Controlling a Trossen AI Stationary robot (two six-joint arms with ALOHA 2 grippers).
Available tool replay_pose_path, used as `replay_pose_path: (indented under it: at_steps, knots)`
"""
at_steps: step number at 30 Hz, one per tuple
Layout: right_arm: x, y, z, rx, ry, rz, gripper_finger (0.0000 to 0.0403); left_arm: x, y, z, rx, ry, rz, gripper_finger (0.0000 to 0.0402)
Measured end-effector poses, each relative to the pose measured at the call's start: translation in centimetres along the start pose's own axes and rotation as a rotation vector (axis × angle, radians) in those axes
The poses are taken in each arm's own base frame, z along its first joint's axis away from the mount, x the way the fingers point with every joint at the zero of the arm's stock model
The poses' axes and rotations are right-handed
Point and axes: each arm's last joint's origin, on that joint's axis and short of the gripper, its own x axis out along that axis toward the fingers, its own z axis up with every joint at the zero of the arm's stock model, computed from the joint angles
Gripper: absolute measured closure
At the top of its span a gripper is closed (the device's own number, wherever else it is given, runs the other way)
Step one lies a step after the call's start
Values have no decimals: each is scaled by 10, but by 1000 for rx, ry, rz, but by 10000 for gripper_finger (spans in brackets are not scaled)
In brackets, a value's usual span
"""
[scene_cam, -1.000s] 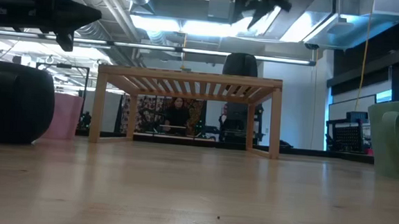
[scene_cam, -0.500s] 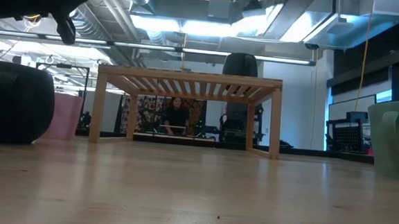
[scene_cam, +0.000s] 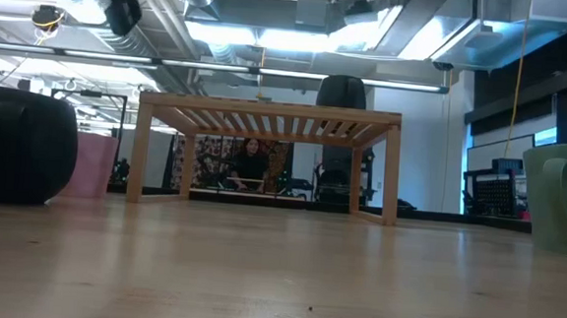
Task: Place coffee mugs
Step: Put the red black mug on the shelf
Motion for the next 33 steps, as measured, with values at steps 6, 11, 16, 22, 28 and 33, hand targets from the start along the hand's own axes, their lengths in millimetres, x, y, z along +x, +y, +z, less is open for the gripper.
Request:
replay_pose_path:
  at_steps: [6, 11, 16, 22, 28, 33]
  knots:
    - [8, -3, -38, 68, -24, 38, 206, 4, -28, 24, -56, 278, 70, 401]
    - [15, 5, -57, 64, -53, 89, 206, 5, -46, 28, -167, 405, 126, 401]
    - [20, 11, -60, 66, -81, 144, 206, -3, -56, 6, -282, 589, 218, 401]
    - [19, 13, -62, 49, -84, 163, 206, -22, -55, -13, -345, 766, 377, 401]
    - [23, 12, -61, 9, -130, 115, 206, -28, -47, -16, -322, 787, 486, 396]
    - [30, 11, -61, 3, -165, 66, 206, -27, -33, -25, -358, 813, 607, 337]
